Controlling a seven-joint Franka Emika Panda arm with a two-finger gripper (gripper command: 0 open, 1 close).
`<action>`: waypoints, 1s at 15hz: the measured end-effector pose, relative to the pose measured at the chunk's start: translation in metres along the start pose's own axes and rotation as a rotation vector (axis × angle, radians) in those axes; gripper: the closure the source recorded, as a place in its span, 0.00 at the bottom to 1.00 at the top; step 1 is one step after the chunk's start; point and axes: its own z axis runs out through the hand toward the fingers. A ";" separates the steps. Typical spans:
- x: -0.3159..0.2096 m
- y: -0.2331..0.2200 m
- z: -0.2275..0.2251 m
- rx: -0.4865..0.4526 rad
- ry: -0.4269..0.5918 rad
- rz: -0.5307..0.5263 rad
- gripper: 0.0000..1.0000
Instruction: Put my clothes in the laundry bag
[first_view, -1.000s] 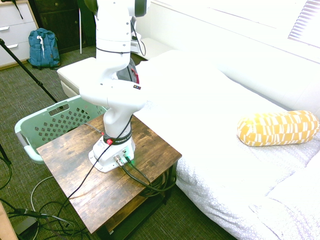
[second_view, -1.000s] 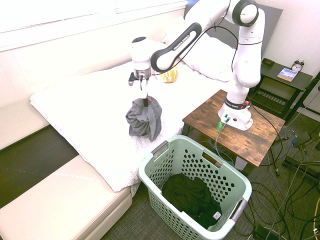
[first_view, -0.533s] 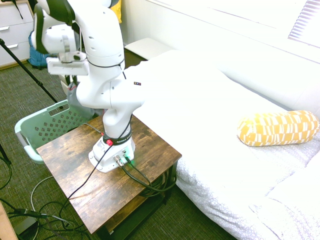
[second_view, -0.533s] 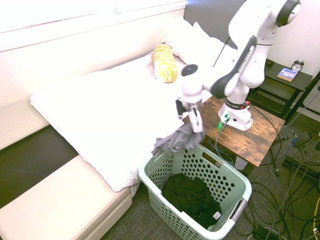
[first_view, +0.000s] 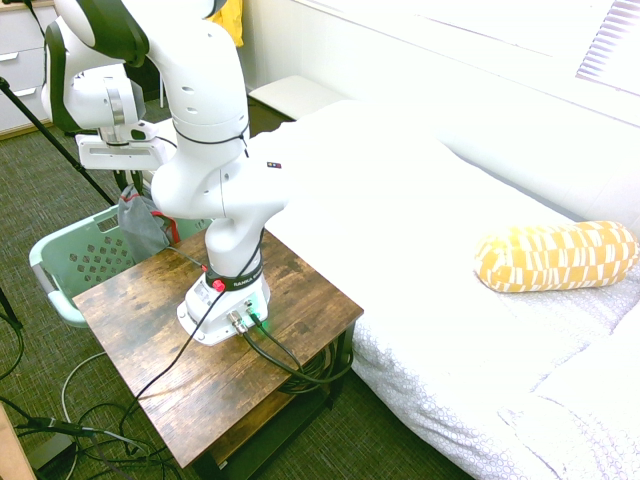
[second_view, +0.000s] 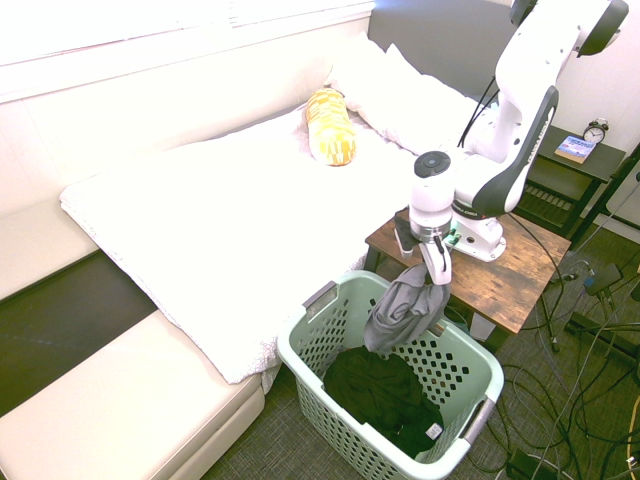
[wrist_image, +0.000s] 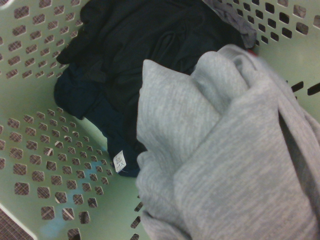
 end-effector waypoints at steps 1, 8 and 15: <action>0.000 0.000 0.000 -0.001 -0.001 0.000 0.00; 0.073 0.001 -0.013 0.014 0.015 0.098 0.00; 0.314 0.133 -0.085 0.138 0.037 0.413 0.00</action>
